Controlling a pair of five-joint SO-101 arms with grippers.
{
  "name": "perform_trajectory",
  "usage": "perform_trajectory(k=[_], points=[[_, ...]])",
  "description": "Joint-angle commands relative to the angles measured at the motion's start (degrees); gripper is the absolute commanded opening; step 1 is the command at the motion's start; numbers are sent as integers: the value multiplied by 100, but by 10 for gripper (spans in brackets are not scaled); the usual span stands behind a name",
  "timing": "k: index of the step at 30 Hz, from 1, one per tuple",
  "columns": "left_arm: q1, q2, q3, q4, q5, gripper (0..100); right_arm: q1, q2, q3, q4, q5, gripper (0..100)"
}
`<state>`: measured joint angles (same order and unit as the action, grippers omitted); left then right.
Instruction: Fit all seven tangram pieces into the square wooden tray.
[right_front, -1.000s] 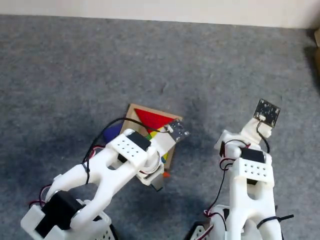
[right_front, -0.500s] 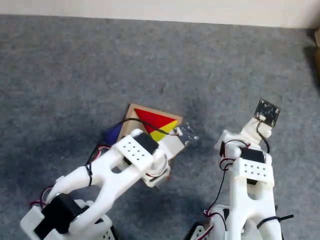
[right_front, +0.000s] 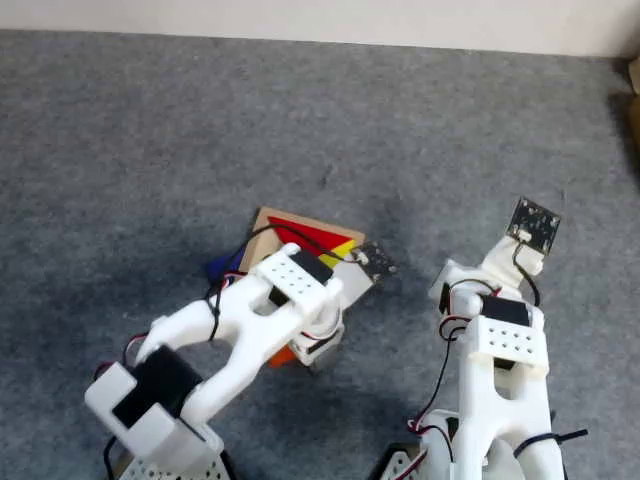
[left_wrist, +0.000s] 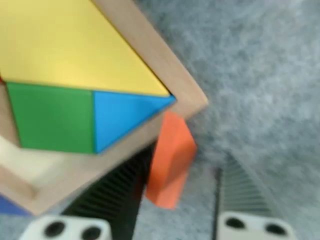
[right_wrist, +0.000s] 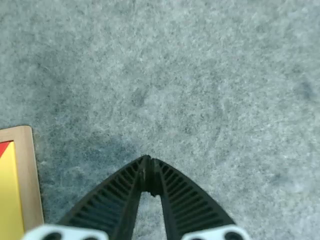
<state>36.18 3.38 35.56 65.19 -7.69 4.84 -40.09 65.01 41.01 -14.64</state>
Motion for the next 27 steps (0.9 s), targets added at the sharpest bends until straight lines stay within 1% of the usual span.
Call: perform_trajectory(k=[1,11,14,19,27], points=[[-119,31,-84,18,35,176,57,-189,-48,-110,-44,4],[-40,-48,-92,-62,53,36,57,-189,-40,-110,-70,4],[136,-382,-48,-18,334,6,57,-189,-40,-110,-70,4],[426,-1200,-48,510,404,5,57,-189,-40,-110,-70,4],[233,-1736,-180,862,369,5,57,-189,-40,-110,-70,4]])
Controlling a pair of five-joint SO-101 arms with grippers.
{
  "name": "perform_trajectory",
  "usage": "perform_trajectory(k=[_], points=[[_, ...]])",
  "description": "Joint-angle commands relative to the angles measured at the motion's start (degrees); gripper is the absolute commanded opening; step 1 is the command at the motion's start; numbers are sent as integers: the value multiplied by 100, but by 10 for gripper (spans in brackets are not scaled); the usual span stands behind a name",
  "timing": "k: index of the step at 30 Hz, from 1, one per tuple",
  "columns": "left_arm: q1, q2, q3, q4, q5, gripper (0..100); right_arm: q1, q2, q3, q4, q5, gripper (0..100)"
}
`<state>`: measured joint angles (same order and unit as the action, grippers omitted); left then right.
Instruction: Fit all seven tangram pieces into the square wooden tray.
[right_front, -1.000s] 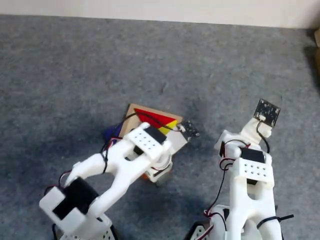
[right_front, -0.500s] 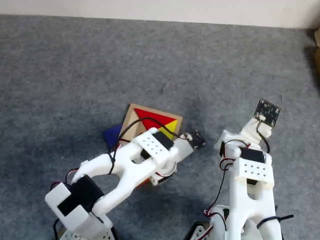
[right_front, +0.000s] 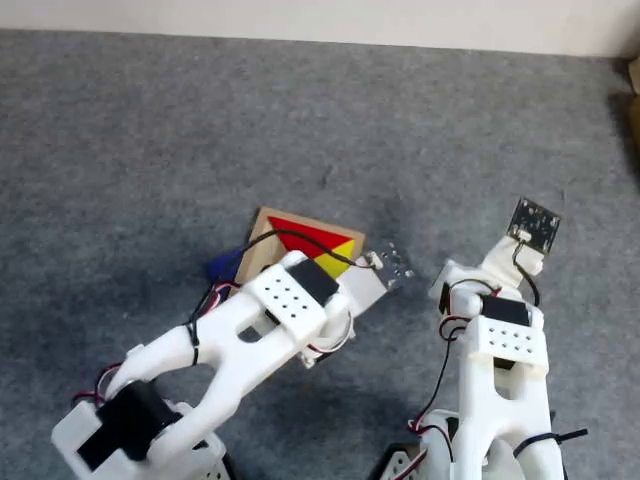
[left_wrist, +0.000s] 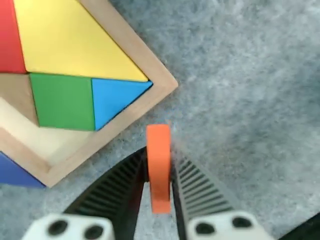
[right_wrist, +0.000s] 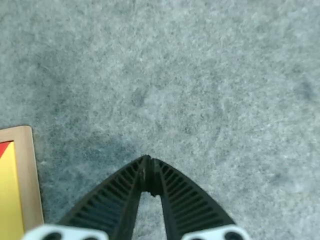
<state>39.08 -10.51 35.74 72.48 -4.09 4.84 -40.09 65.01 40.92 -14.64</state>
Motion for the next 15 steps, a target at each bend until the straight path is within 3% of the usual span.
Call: perform_trajectory(k=[1,9,15], points=[[-57,-409,-233,220,9,5,57,-189,-40,-101,-70,4],[-75,-892,-769,765,9,5,57,-189,-40,-101,-70,4],[-514,-884,-1051,747,9,5,57,-189,-40,-101,-70,4]])
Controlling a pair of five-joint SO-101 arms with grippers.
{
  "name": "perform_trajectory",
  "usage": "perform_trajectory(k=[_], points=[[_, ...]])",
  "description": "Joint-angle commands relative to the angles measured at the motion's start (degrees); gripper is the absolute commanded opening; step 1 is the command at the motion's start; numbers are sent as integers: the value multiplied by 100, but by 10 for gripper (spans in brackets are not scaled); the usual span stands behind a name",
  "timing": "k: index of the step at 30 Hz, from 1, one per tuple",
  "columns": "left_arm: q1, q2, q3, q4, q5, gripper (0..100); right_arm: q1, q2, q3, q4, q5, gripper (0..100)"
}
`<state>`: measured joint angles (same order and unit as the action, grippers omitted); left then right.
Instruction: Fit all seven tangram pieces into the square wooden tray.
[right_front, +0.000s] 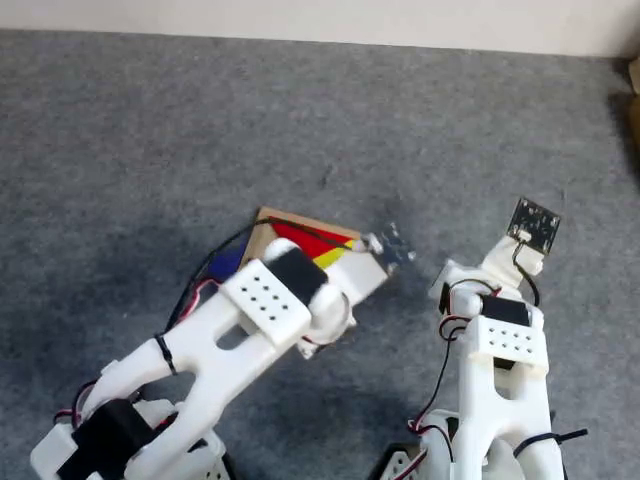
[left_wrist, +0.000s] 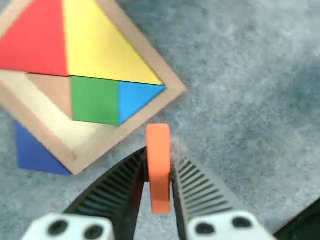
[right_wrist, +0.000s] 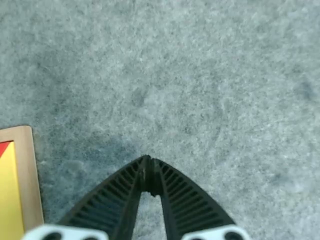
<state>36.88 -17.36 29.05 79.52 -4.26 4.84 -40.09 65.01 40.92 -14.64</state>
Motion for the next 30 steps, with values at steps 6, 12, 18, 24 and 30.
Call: perform_trajectory(k=[6,12,18,24,30], points=[[-936,-189,-760,18,35,5,48,-189,-40,-101,-70,4],[-1305,-180,-919,-167,53,5,-101,-189,-40,-101,-70,4],[-1376,418,-1130,-422,62,5,-101,-189,-31,-101,-62,4],[-1596,1604,-1868,-440,62,5,-101,-189,-31,-101,-35,4],[-1763,2580,-2545,-519,62,5,-163,-189,-31,-101,-26,4]])
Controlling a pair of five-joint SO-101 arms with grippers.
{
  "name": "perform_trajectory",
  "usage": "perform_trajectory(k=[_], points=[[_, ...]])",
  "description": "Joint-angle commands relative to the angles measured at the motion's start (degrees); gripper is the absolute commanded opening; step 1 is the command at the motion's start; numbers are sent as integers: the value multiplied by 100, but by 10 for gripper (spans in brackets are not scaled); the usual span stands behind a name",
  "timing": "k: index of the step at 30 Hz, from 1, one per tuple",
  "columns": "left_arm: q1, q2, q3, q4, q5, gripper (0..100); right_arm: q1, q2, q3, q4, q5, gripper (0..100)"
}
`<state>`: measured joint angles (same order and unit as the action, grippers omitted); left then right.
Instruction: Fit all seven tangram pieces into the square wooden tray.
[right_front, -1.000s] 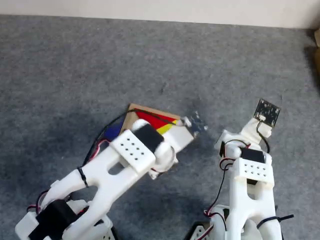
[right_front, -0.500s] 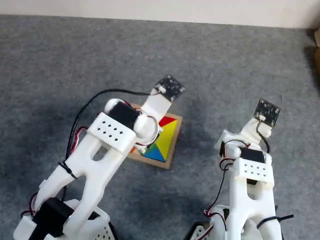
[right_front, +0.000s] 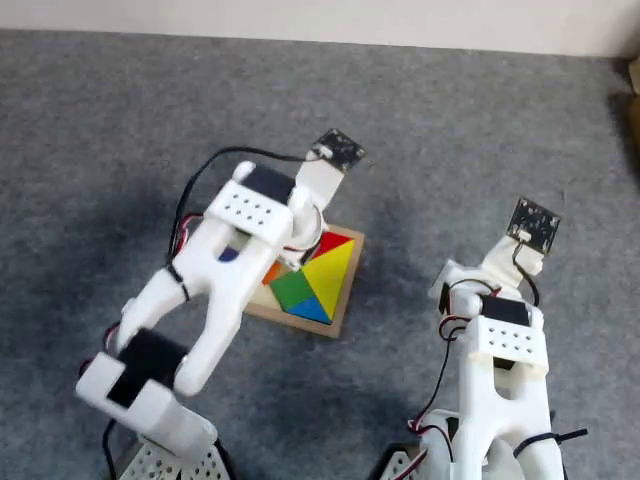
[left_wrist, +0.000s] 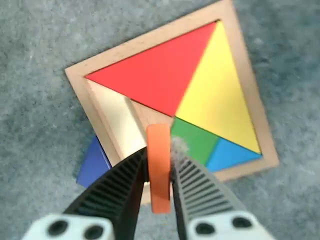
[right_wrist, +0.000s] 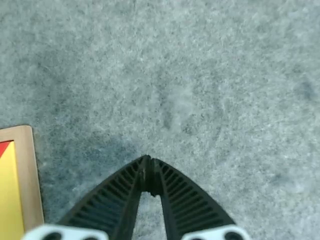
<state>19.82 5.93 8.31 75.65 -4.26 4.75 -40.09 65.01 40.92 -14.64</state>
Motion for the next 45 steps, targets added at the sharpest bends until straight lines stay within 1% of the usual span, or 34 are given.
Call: perform_trajectory(k=[1,6,7,8,11,13,15,18,22,32,37,42,45], points=[[-57,418,-549,-176,62,5,-180,-189,-31,-101,-26,4],[-171,1200,-1077,-176,62,7,-242,-189,-31,-101,-26,4],[-215,1332,-1200,-176,62,20,-242,-189,-31,-101,-26,4],[-268,1464,-1323,-167,62,50,-242,-189,-31,-101,-26,4],[-532,1763,-1640,-44,167,193,-242,-189,-31,-101,-26,4],[-760,1895,-1868,167,615,273,-242,-189,-31,-101,-26,4],[-945,2000,-2149,378,800,303,-242,-189,-31,-101,-26,4],[-1138,2105,-2484,633,686,296,-242,-189,-31,-101,-26,4],[-1341,2167,-2730,774,686,297,-242,-189,-31,-101,-26,4],[-1745,2132,-2712,782,659,295,-242,-189,-31,-101,-26,4],[-2123,2185,-2686,826,202,294,-242,-189,-31,-101,-26,4],[-2246,2193,-2193,703,-35,294,-251,-189,-31,-101,-26,4],[-2211,2193,-1851,308,-9,294,-251,-189,-31,-101,-26,4]])
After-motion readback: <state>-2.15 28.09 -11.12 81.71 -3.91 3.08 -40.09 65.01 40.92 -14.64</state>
